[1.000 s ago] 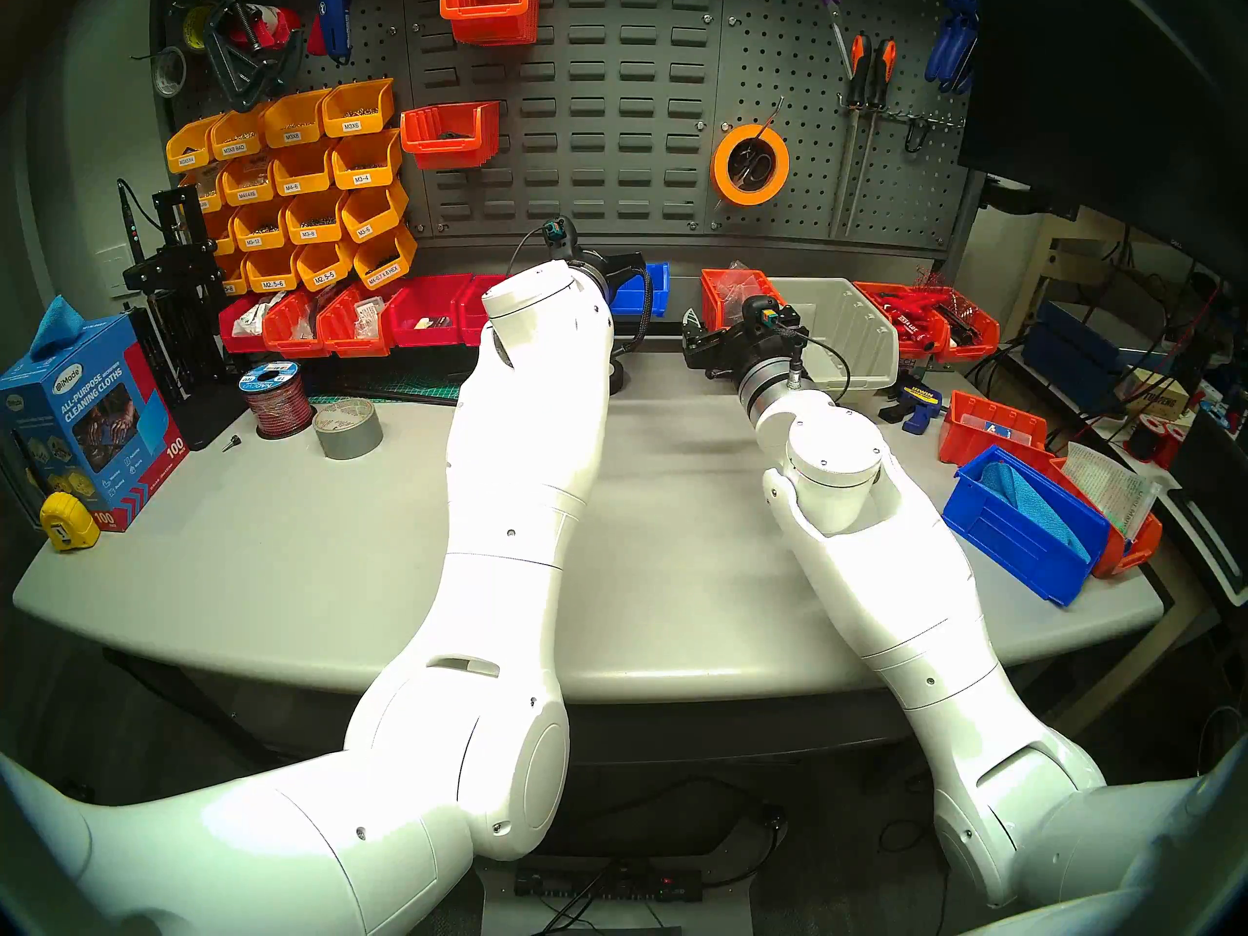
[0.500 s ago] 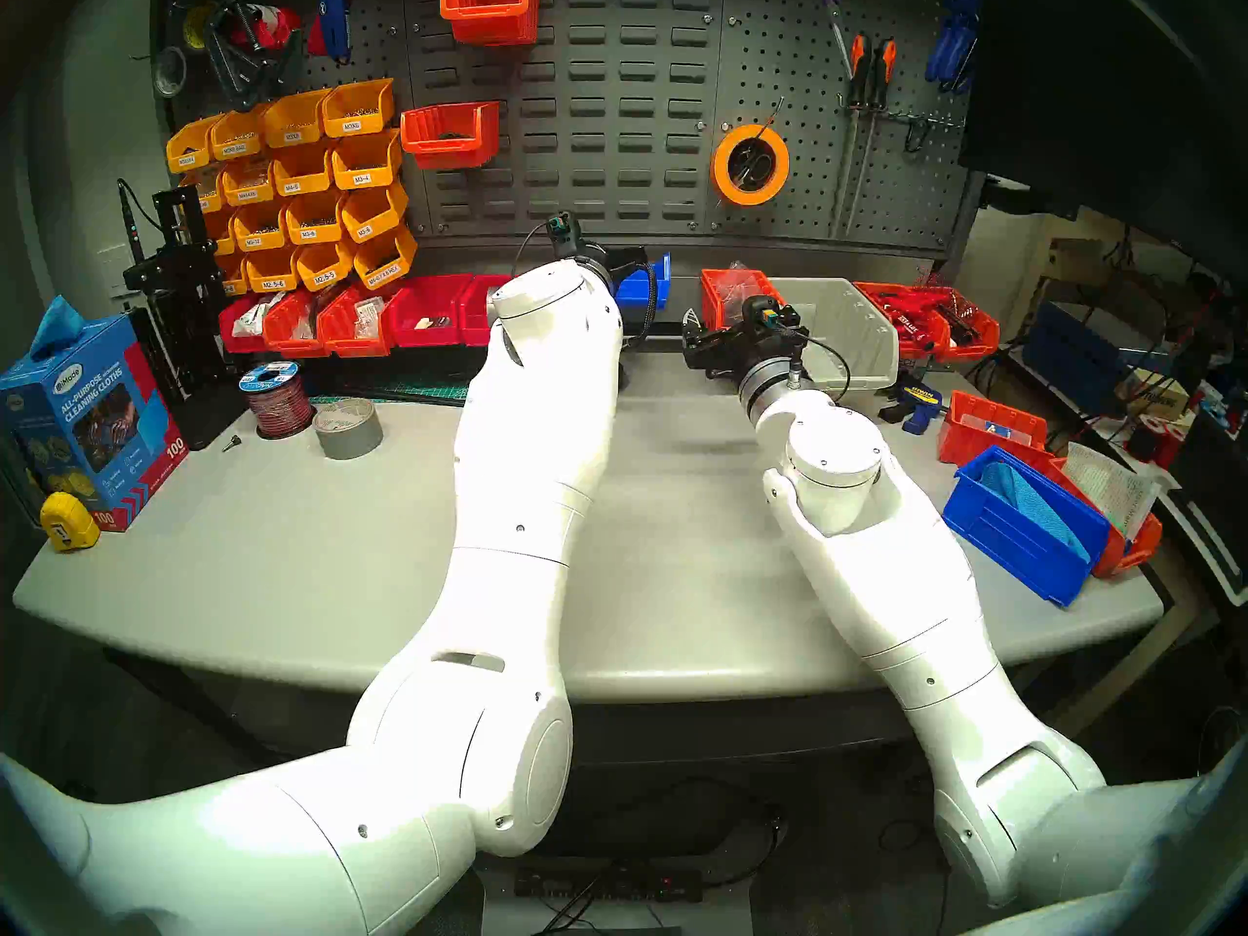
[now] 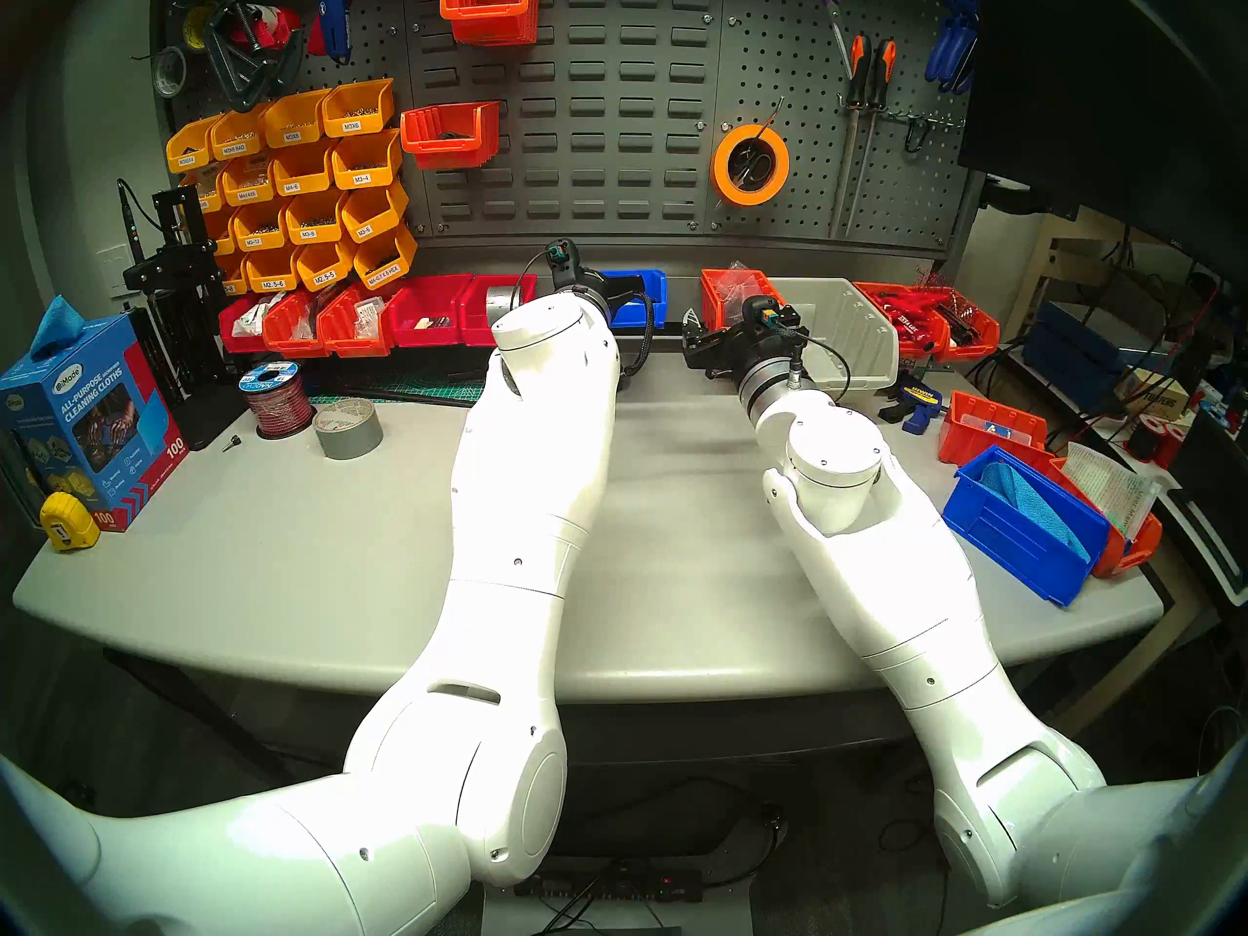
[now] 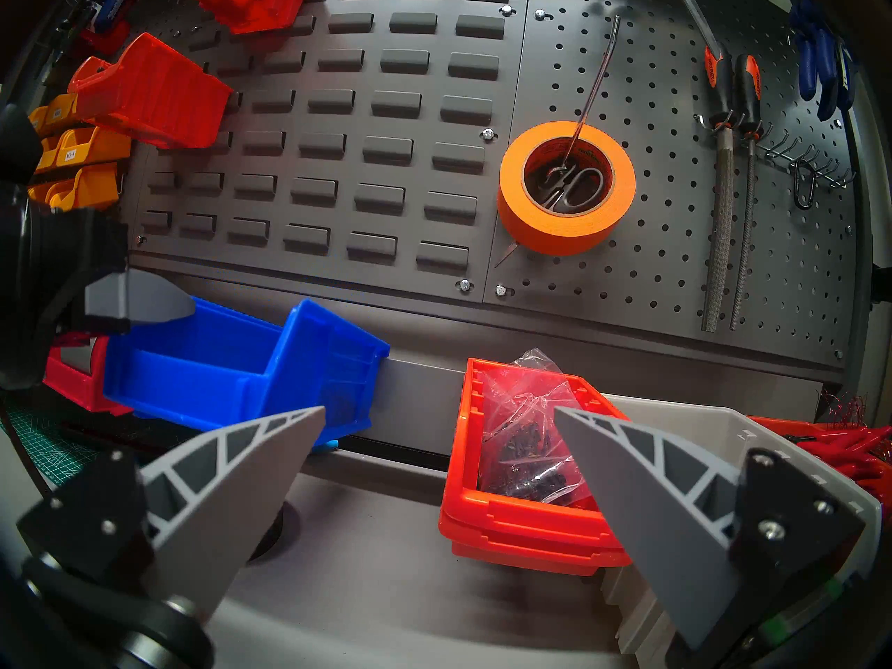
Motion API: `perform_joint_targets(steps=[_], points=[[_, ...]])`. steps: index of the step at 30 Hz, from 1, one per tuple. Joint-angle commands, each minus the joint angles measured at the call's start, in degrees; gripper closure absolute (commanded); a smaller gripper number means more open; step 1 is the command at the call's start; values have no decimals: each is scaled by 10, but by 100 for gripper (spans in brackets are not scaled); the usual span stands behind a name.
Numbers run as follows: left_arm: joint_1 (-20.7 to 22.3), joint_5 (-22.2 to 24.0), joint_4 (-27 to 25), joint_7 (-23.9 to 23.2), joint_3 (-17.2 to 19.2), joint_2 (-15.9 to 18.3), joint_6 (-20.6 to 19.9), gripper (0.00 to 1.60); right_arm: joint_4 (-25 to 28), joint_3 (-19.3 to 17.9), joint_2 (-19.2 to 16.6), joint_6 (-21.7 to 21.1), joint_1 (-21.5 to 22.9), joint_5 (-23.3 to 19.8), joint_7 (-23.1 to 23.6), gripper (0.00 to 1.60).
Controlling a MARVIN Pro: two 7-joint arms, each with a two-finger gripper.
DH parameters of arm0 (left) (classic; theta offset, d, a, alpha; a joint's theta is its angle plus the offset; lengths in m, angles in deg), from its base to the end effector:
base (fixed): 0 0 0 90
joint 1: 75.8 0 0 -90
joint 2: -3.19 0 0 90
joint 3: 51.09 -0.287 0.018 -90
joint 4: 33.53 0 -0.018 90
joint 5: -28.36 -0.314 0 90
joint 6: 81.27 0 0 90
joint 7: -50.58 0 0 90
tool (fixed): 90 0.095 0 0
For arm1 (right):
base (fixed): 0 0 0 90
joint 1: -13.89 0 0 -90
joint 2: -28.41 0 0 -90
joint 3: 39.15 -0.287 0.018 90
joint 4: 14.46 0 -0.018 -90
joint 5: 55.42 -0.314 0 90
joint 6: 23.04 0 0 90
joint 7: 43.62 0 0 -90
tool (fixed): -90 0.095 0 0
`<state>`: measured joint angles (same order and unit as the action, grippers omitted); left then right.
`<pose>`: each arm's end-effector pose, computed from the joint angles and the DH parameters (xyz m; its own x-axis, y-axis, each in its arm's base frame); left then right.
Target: Hang all the unorganized tool boxes onto the wall
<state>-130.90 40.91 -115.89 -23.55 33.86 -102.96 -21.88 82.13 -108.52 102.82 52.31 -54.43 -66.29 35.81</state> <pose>0.5471 -0.1325 -0.0890 0.1177 0.3396 0.9332 -0.0511 -0.9364 0.3472 0.4886 0.0562 -0.1408 -0.1748 0.1453 0.9738 0.1401 -0.9753 0.1706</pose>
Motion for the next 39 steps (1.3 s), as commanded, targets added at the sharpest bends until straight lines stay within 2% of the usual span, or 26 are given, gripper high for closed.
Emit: perform_joint_targets(steps=[1, 15, 20, 27, 29, 30, 33, 34, 35, 36, 37, 38, 39], points=[[2, 0, -4, 2, 3, -1, -1, 160, 10, 0, 0, 1, 4, 1, 1, 0], [15, -15, 7, 11, -4, -1, 1, 160, 9, 0, 0, 1, 4, 1, 1, 0], [45, -28, 47, 21, -16, -3, 11, 160, 9, 0, 0, 2, 4, 1, 1, 0], [83, -33, 116, 32, -11, -2, 27, 160, 9, 0, 0, 2, 4, 1, 1, 0], [79, -40, 115, 30, -11, -2, 31, 160, 9, 0, 0, 2, 4, 1, 1, 0], [101, -35, 141, 35, -9, 1, 30, 160, 9, 0, 0, 2, 4, 1, 1, 0], [101, -41, 154, 30, -9, 2, 36, 160, 9, 0, 0, 2, 4, 1, 1, 0], [88, -46, 143, 25, -9, 1, 40, 160, 9, 0, 0, 2, 4, 1, 1, 0], [105, -39, 167, 28, -9, 4, 36, 160, 9, 0, 0, 2, 4, 1, 1, 0], [102, -40, 169, 28, -8, 3, 38, 160, 9, 0, 0, 2, 4, 1, 1, 0], [96, -46, 173, 45, -7, -4, 33, 125, 9, 0, 0, 1, 4, 1, 1, 0], [96, -46, 173, 45, -7, -4, 33, 125, 9, 0, 0, 1, 4, 1, 1, 0], [96, -39, 177, 45, 0, -8, 23, 61, 9, 0, 0, 1, 4, 1, 1, 0]])
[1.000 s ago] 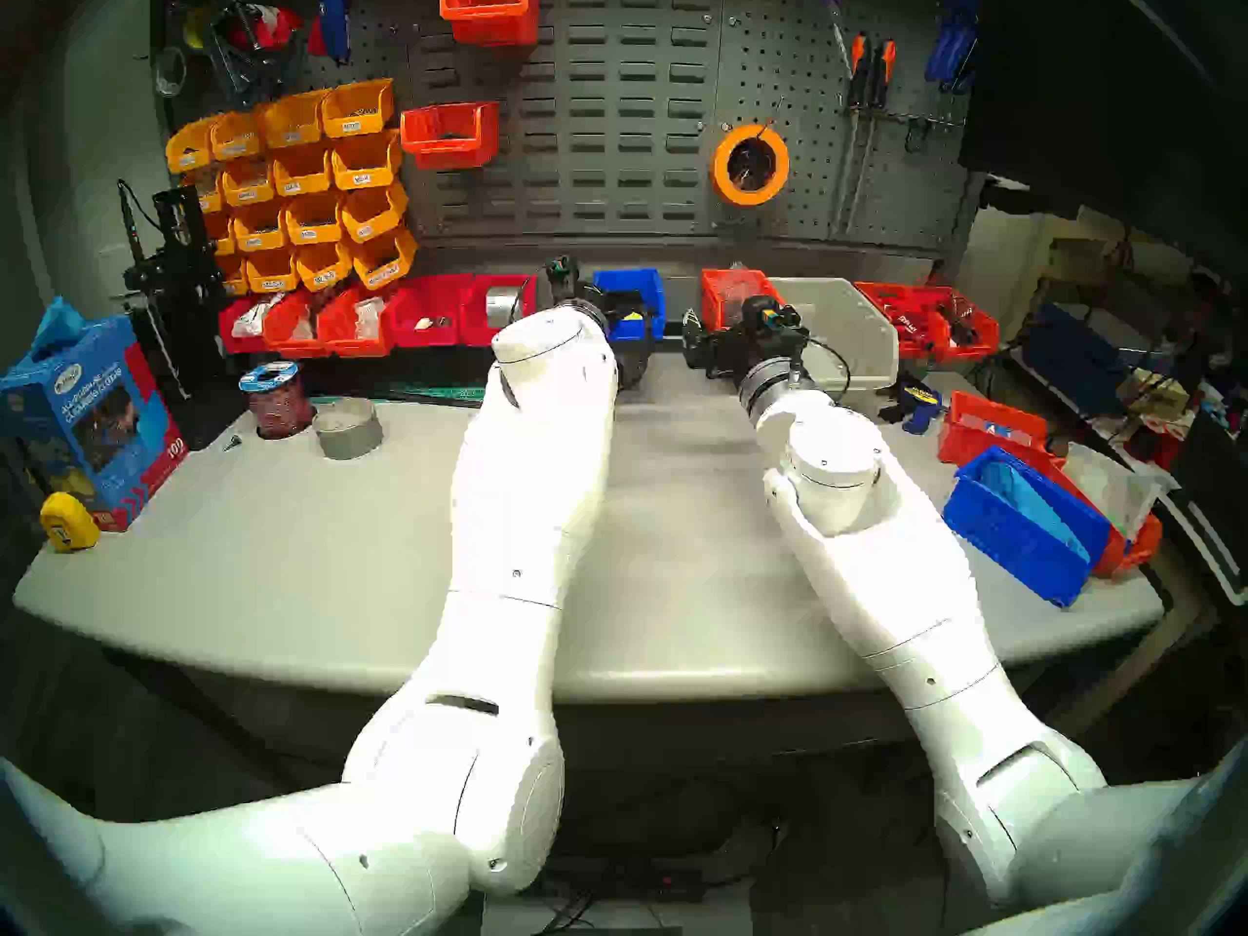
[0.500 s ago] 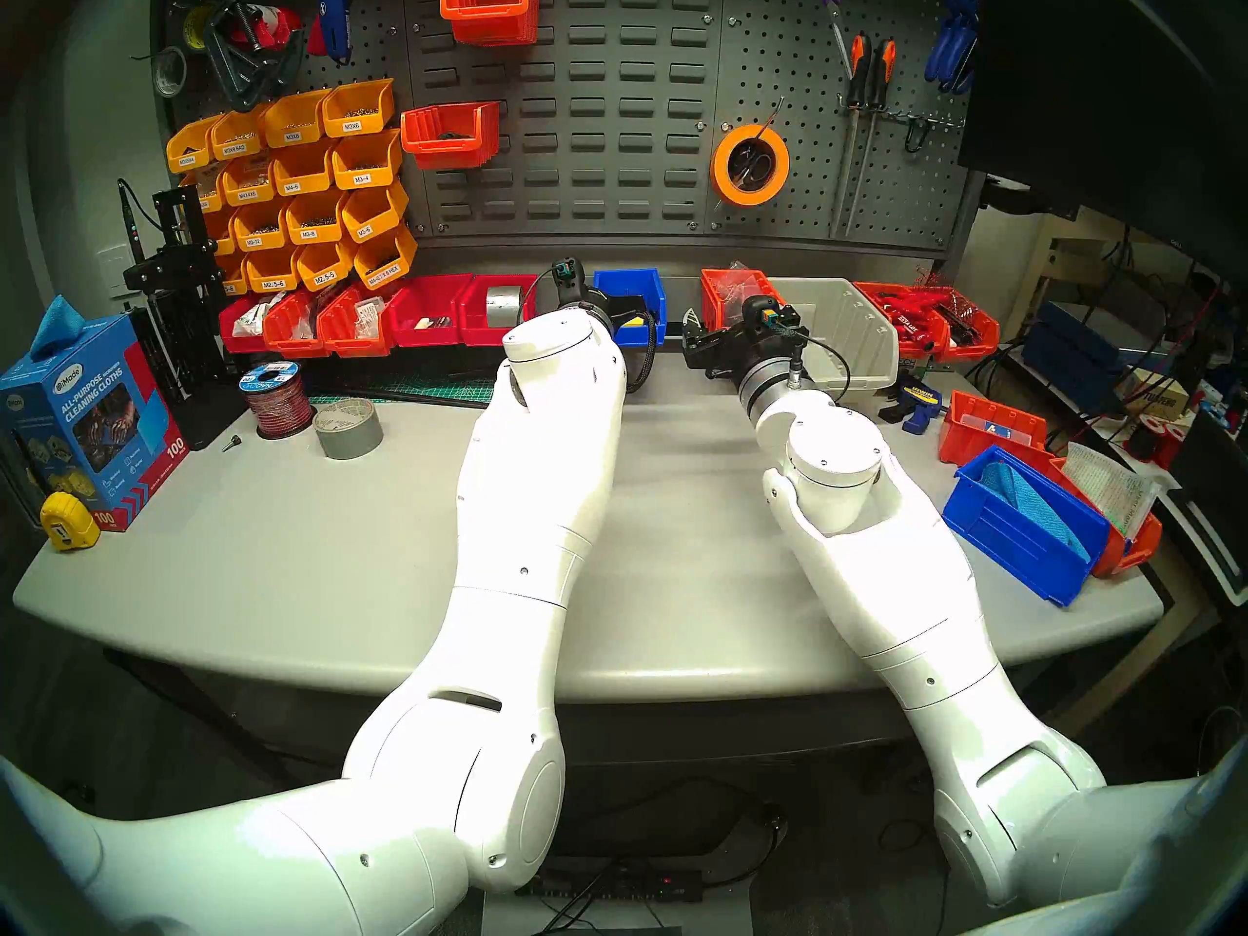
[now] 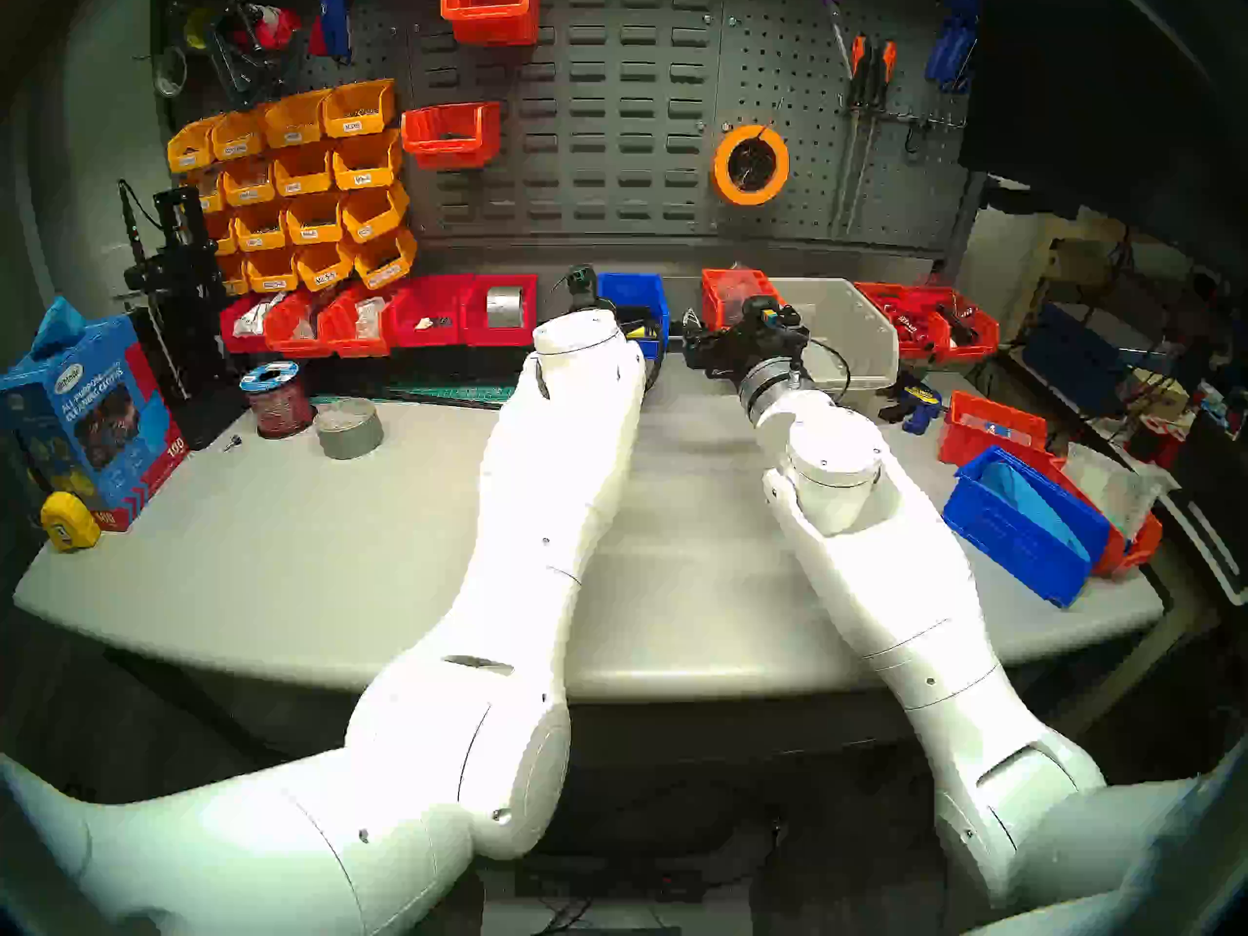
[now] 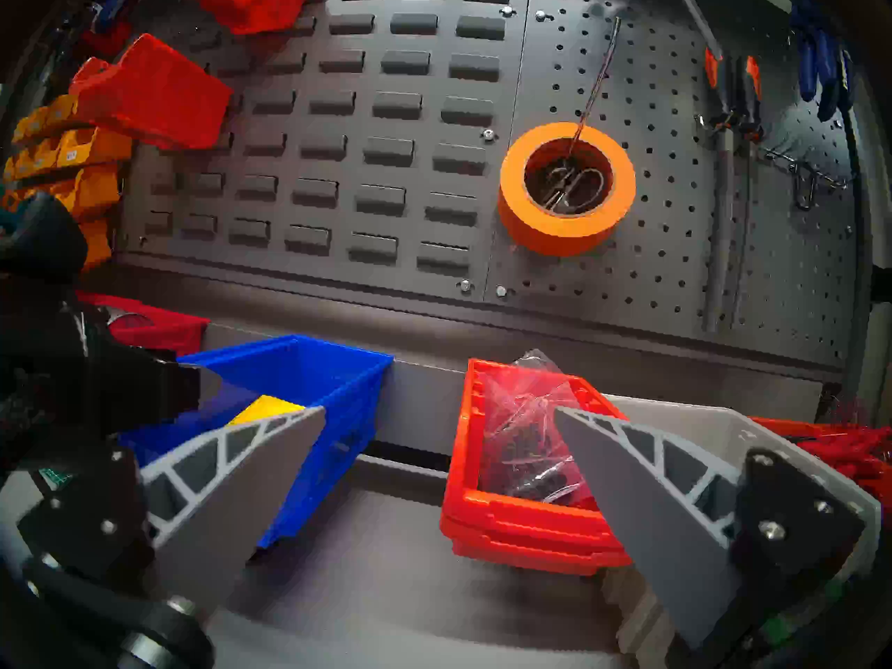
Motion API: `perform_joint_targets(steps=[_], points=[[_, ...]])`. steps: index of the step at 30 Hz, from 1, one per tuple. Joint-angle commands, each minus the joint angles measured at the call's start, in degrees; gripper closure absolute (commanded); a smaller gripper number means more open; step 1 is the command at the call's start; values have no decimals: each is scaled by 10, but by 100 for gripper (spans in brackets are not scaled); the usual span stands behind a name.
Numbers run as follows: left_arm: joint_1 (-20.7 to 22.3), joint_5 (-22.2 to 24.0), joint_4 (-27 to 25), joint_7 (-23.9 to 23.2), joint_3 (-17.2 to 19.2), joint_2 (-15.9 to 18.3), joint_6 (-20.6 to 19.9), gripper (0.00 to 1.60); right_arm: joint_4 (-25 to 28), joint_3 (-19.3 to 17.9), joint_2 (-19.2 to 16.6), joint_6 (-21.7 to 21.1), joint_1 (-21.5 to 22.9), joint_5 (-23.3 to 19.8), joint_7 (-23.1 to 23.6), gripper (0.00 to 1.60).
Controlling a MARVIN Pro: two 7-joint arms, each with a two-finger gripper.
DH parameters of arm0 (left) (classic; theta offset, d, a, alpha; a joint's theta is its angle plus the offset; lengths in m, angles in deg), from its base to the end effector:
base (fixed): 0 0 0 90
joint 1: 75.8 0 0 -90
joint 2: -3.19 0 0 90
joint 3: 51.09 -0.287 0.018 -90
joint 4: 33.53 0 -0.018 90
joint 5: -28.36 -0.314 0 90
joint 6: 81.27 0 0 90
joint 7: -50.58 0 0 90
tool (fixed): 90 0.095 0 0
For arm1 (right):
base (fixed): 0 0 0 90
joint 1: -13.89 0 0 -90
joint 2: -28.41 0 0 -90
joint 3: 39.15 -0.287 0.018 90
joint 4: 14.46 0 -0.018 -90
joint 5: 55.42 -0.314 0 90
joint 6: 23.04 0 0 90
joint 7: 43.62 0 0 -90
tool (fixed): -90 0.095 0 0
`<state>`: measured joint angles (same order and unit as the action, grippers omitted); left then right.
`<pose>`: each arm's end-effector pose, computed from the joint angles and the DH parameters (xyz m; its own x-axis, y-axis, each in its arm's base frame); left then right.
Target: Hang all the unorganized tool boxes onto the wall
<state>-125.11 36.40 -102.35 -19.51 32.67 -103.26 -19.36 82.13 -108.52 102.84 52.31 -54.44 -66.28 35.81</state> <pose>0.5775 -0.1511 -0.1167 0.1836 0.2215 0.9577 0.0285 -0.9751 0.2200 0.4886 0.0563 -0.1409 -0.1747 0.1451 0.9739 0.1402 -0.9753 0.1704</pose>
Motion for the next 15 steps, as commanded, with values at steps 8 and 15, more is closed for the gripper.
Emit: perform_joint_targets(steps=[8, 15], points=[[38, 10, 47, 2, 20, -8, -4, 0, 9, 0, 0, 1, 4, 1, 1, 0], [39, 10, 48, 2, 21, -9, -4, 0, 9, 0, 0, 1, 4, 1, 1, 0]])
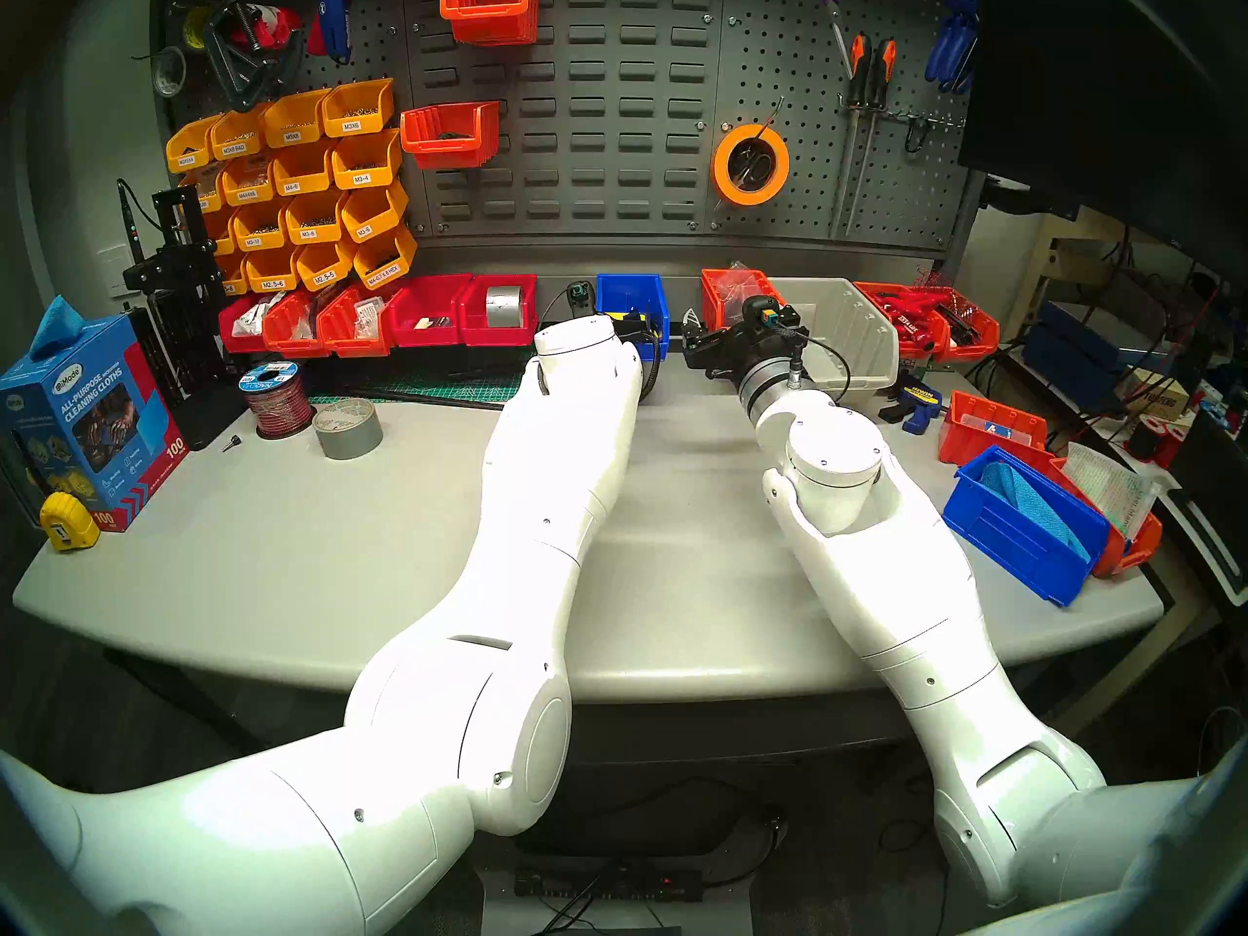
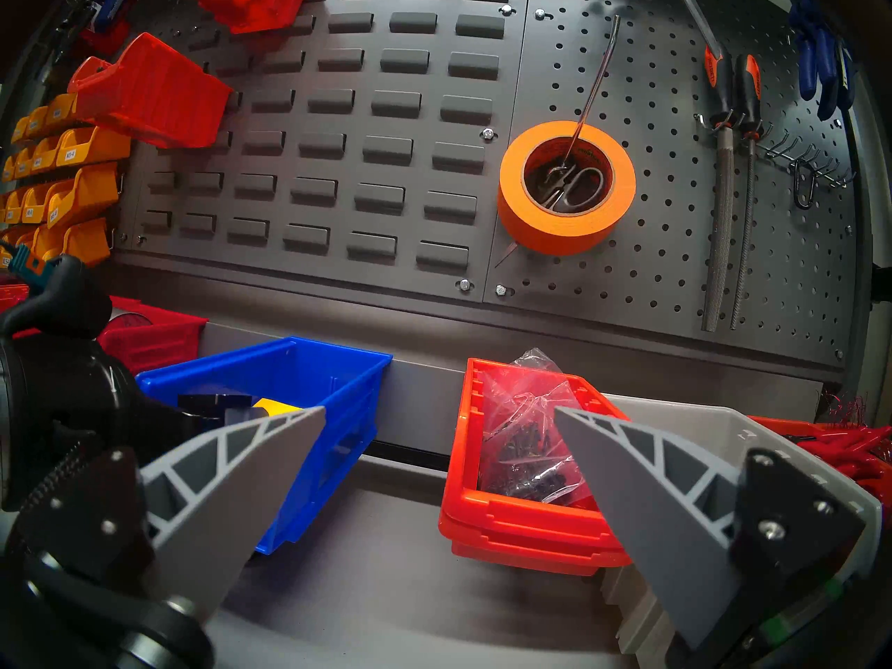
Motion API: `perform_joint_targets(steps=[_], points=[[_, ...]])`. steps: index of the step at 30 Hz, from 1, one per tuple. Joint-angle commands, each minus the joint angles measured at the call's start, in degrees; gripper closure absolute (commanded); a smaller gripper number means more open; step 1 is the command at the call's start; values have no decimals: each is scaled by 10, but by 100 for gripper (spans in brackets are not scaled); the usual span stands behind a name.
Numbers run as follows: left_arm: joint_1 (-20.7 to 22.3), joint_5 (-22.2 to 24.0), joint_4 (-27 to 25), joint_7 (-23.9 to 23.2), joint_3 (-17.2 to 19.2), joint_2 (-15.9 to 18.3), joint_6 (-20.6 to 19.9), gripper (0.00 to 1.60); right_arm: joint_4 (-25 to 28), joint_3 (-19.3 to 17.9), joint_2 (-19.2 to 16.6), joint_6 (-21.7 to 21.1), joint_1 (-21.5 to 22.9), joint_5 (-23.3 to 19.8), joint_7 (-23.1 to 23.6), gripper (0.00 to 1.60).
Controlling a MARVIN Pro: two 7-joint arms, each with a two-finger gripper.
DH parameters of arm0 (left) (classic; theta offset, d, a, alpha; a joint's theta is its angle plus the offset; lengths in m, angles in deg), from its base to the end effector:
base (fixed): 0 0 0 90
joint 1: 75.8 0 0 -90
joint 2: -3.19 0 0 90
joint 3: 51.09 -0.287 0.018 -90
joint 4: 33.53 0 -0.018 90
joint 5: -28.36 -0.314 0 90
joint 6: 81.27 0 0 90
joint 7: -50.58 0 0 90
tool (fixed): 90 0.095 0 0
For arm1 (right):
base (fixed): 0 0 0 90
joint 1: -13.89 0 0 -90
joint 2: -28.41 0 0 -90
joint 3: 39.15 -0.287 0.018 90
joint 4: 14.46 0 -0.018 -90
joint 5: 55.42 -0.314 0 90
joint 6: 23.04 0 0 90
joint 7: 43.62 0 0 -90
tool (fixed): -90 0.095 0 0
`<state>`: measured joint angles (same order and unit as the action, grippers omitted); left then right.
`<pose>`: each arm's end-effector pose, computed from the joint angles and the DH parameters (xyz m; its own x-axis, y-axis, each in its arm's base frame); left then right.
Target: Hang all the unorganized tool boxes onto the wall
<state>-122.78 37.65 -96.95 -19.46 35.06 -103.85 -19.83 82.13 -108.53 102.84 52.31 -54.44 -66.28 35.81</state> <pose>0.5894 -0.1505 -0.1323 0.2530 0.2474 0.9353 0.0448 -0.9687 0.2441 0.4886 0.0562 -0.1408 -0.1747 0.1450 0.9739 0.1400 -0.9754 0.1704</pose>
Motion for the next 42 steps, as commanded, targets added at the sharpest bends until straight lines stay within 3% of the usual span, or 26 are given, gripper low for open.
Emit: perform_joint_targets(steps=[1, 18, 22, 29, 42], points=[[16, -2, -6, 2, -3, -3, 0, 0, 9, 0, 0, 1, 4, 1, 1, 0], [16, -2, -6, 3, -4, -3, 0, 0, 9, 0, 0, 1, 4, 1, 1, 0], [-24, -19, -66, 28, -12, 3, -28, 0, 9, 0, 0, 2, 4, 1, 1, 0], [-60, -40, -117, 58, -13, 24, -44, 0, 8, 0, 1, 2, 5, 1, 0, 0], [-126, -34, -232, 37, -16, 45, -91, 0, 7, 0, 1, 2, 5, 1, 0, 0]])
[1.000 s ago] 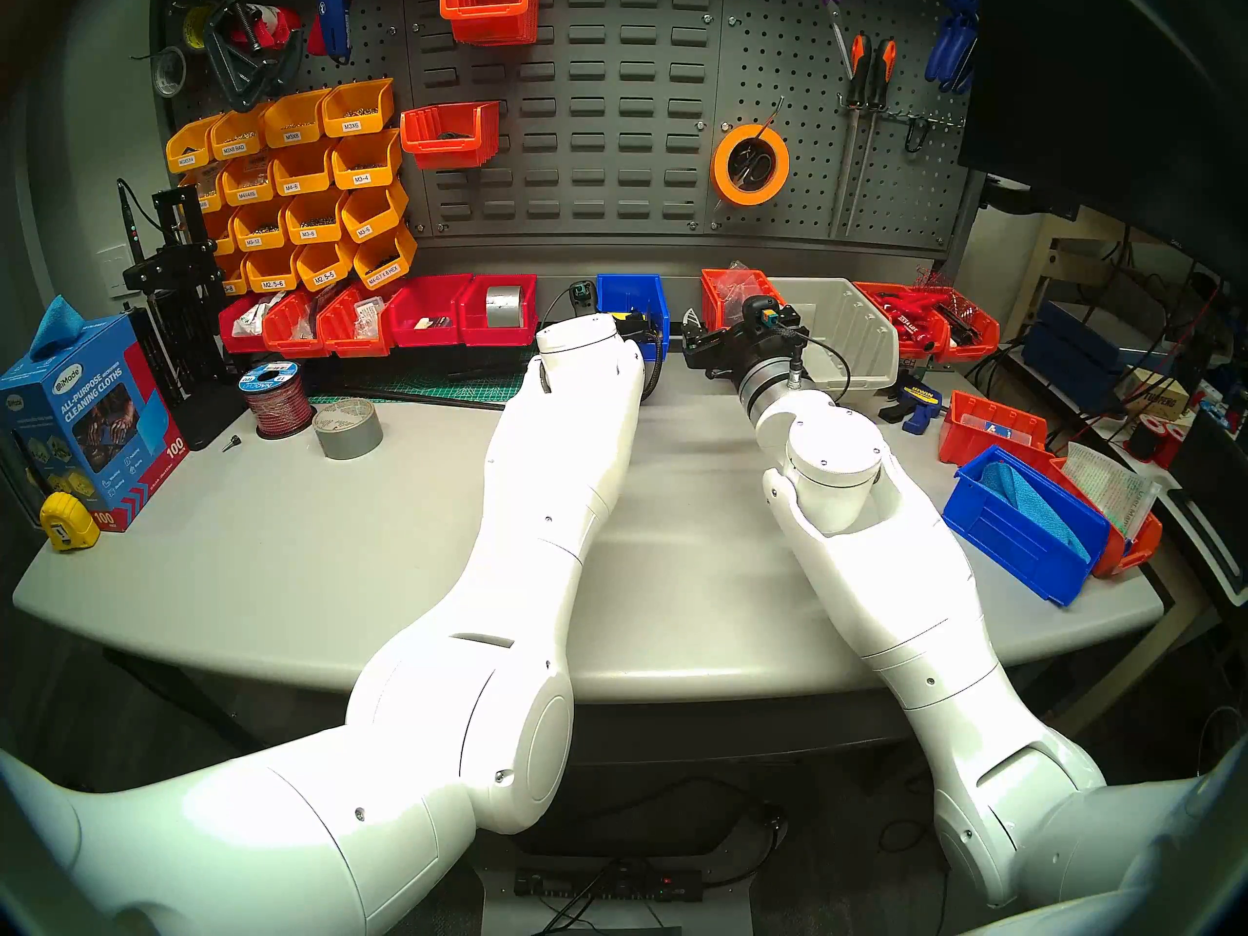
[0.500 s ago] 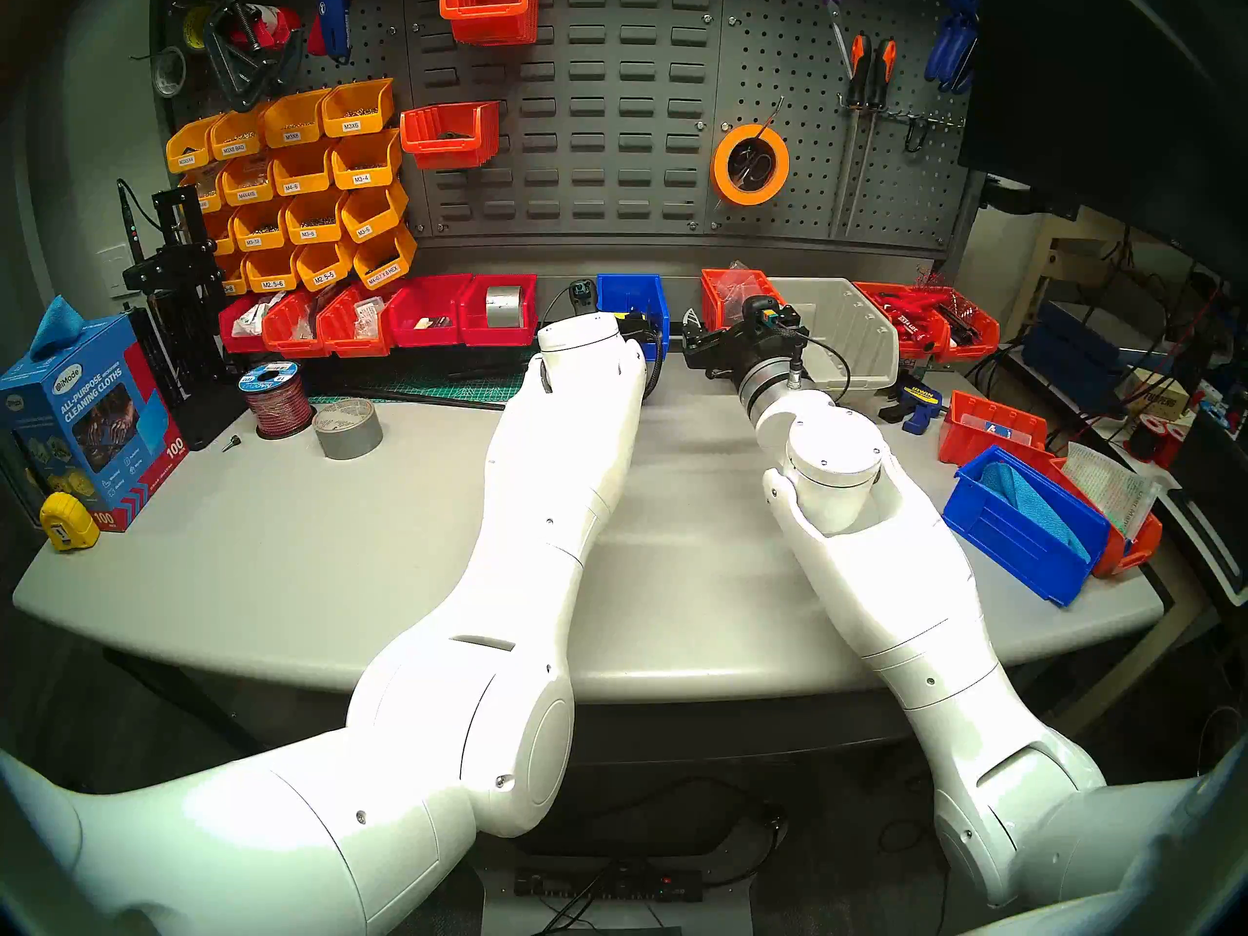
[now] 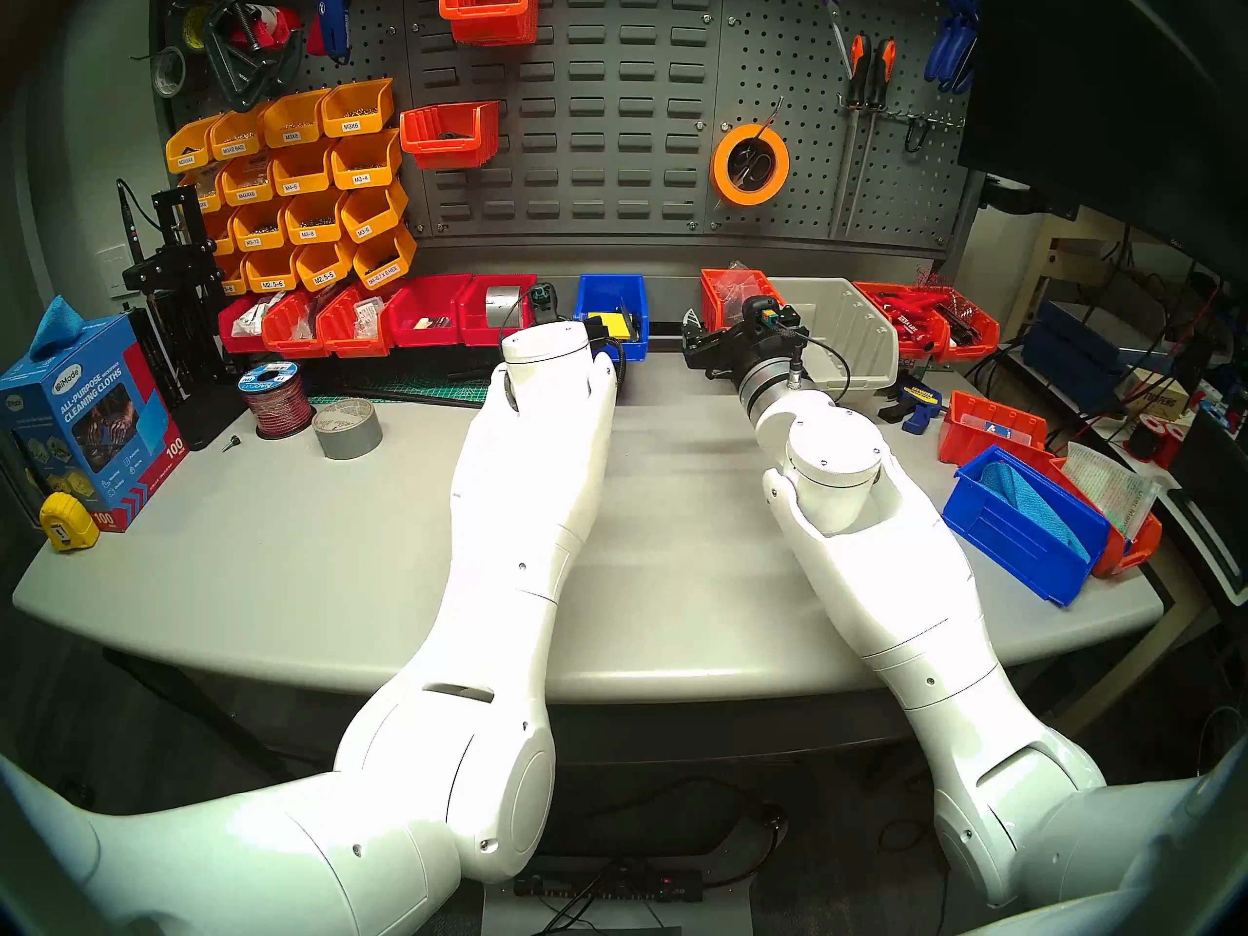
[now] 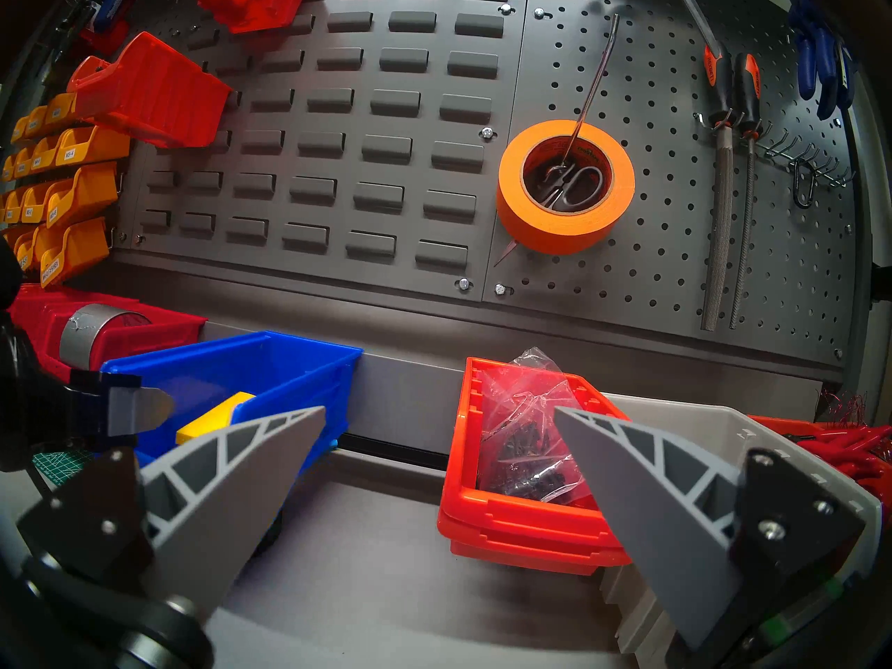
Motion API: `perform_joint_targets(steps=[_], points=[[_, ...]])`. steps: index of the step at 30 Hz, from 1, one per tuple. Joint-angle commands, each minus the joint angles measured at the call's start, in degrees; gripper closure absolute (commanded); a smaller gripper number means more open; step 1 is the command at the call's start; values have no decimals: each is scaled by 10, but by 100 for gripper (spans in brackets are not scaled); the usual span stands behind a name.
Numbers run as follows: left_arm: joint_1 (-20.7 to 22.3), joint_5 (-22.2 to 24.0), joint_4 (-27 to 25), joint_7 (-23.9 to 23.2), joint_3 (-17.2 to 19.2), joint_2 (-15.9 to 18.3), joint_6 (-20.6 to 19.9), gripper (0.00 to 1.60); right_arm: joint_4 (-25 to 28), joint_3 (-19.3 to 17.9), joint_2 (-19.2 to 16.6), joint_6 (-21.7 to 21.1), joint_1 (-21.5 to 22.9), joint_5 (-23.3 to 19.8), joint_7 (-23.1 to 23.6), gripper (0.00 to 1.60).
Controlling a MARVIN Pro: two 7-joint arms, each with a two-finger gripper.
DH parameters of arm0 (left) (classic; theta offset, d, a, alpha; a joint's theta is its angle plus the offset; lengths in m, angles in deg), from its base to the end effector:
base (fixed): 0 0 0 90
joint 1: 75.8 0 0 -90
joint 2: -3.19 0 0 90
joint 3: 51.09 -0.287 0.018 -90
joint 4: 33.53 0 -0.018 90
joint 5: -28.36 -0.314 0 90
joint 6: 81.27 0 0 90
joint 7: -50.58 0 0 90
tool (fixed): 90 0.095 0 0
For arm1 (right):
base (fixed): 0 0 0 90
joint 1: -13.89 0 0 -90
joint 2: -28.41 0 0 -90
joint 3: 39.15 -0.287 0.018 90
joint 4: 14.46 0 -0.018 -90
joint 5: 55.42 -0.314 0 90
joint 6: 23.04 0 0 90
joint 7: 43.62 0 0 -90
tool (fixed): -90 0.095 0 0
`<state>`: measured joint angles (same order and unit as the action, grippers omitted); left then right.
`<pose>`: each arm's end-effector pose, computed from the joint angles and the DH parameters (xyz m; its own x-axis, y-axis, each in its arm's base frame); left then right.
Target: Hang all the unorganized tool boxes onto the wall
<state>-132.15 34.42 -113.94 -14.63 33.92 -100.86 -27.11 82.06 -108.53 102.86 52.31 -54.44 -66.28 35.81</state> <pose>0.5485 -0.1019 -0.1273 0.2247 0.1919 0.9553 0.1712 -0.9729 0.1552 0.4887 0.0562 -0.1413 -0.1736 0.1451 0.9741 0.1399 -0.9754 0.1702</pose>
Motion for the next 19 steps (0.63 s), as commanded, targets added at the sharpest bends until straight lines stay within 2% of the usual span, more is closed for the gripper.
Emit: perform_joint_targets(steps=[1, 6, 10, 19], points=[[-54, 1, -101, -18, -8, 18, -31, 0, 8, 0, 1, 2, 5, 1, 0, 0], [-51, 1, -95, -23, -8, 21, -34, 0, 8, 0, 1, 2, 5, 1, 0, 0], [-79, 5, -146, -43, -14, 31, -60, 0, 9, 0, 0, 2, 5, 1, 1, 0], [-109, 14, -203, -72, -17, 46, -96, 0, 10, 0, 0, 2, 4, 1, 1, 0]])
